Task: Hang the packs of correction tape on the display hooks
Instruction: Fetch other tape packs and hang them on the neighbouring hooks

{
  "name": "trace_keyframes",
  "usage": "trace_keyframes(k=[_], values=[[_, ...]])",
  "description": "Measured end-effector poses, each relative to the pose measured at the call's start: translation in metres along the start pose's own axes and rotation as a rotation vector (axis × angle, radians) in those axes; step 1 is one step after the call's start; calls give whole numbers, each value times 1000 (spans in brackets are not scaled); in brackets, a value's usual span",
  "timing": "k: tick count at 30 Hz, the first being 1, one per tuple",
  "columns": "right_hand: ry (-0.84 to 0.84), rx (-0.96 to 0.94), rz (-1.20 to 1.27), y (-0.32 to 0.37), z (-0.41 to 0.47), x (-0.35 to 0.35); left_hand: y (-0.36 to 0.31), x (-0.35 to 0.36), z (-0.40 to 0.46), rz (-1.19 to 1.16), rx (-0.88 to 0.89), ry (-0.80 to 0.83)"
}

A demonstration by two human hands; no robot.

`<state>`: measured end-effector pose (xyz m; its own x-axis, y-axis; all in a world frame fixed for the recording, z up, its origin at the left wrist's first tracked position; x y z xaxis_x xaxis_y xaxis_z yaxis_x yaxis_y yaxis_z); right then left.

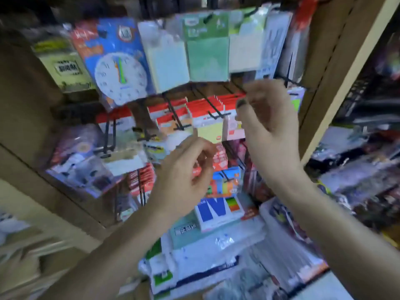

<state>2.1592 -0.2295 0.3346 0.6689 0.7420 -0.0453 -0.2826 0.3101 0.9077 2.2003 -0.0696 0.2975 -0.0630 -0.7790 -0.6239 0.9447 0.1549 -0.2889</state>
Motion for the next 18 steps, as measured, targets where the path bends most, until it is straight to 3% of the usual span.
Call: trace_keyframes(k=[6, 11, 18], values=[[-57, 601, -208, -208, -144, -11, 60, 118, -174, -152, -399, 362], [-96, 1197, -289, -353, -289, -37, 71, 195, -300, -284, -715, 586], [-163, 1670, -316, -499, -432, -84, 78, 288, -411, -308, -931, 937]])
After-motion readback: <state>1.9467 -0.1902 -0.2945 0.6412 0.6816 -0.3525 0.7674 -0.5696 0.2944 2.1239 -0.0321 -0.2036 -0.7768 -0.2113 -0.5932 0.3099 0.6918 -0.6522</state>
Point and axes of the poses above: each hand's wrist, its own z-axis towards the middle knuckle, its own x-axis out of the palm, y = z × x, the point moved 6 cm from there along z, towards the middle knuckle, and after that the axes turned 13 degrees about x, right-handed, at the moved point
